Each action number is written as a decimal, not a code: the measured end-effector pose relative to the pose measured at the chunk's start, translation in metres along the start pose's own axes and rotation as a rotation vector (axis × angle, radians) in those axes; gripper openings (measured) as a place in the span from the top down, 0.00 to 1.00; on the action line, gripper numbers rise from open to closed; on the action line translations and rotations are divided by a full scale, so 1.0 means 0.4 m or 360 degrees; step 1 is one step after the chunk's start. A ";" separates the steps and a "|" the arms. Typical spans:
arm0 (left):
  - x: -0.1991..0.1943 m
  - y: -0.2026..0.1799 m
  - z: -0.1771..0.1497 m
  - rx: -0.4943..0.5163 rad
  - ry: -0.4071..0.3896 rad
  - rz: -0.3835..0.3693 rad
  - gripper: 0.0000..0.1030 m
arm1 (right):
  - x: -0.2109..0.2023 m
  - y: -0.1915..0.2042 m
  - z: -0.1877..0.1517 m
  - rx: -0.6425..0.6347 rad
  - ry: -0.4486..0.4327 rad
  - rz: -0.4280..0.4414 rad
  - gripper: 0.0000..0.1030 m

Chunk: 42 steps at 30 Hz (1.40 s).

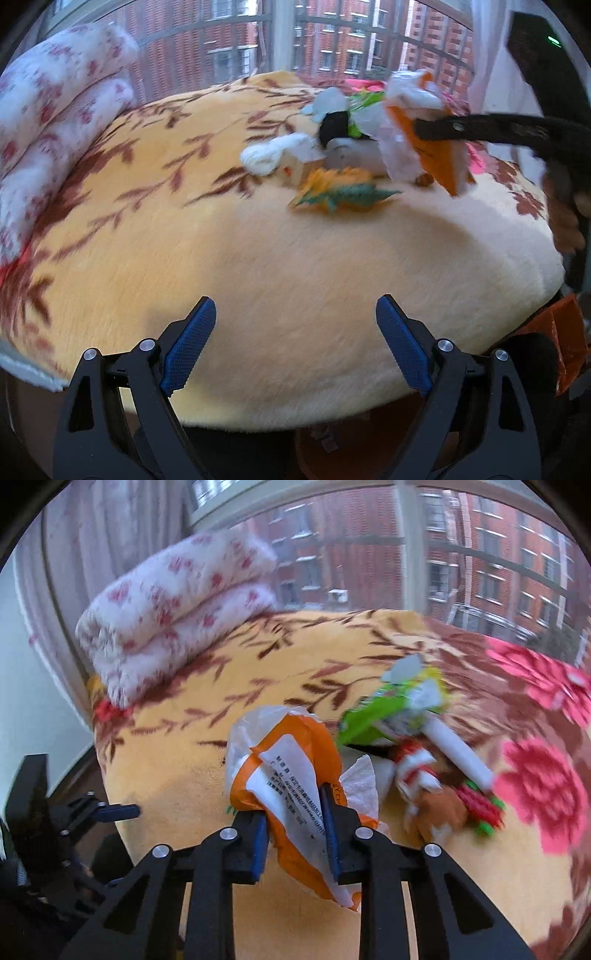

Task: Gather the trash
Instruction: 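Grasp the orange toy dinosaur with the left tool while the right tool holds the snack bag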

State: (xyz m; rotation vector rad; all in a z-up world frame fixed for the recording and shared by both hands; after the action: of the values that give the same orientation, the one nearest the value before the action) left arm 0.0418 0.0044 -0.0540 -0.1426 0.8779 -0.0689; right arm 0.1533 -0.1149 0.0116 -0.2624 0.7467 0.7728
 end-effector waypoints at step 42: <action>0.260 -0.172 0.156 0.0874 0.0190 -0.0018 0.34 | -0.216 -0.042 -0.287 0.0563 -0.0260 -0.0075 0.76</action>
State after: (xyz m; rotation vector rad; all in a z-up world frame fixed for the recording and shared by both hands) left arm 0.1562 -0.0700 -0.0832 0.3734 0.9480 -0.3277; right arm 0.0649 -0.2273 -0.0116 0.1011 0.7061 0.5970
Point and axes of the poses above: each gripper's, at about its wrist camera, not at the fingertips, and x roughly the way its jaws point, y to its left, z to its top, the point moved 7 cm from there along x, roughly the way its jaws point, and after that the axes turned 9 degrees about -x, right-handed, at the moved point
